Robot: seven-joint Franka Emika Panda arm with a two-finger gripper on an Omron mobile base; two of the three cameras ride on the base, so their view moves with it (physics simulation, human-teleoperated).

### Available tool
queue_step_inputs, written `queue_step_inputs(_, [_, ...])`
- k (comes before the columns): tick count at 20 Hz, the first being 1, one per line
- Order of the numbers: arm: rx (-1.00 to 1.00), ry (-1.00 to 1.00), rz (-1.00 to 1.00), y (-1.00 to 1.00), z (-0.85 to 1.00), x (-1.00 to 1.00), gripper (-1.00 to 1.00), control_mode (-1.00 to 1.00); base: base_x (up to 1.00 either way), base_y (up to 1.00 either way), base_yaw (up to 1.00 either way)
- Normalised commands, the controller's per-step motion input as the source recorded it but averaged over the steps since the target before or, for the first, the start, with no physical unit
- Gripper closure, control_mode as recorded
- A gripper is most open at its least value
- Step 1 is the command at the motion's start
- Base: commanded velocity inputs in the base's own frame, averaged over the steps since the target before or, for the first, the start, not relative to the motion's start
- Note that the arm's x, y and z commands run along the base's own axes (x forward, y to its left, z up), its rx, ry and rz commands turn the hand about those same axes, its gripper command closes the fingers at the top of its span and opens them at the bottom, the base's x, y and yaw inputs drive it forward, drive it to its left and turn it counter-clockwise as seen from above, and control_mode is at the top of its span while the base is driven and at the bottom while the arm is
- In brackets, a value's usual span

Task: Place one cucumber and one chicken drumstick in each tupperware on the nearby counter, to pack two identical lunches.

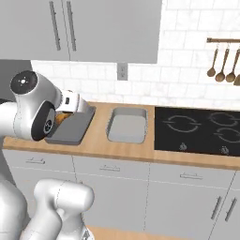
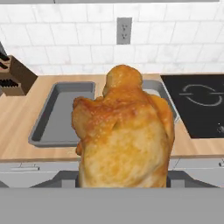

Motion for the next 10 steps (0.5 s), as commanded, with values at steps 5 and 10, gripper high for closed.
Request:
queue_step_inputs(5, [0.00, 0.00, 0.00, 0.00, 0.00, 0.00, 1.00, 1.00, 0.62, -0.47, 0.14])
queue_step_inputs(10, [0.00, -0.02, 0.03, -0.10, -0.05, 0.08, 1.00, -1.00, 0.29, -0.32, 0.11])
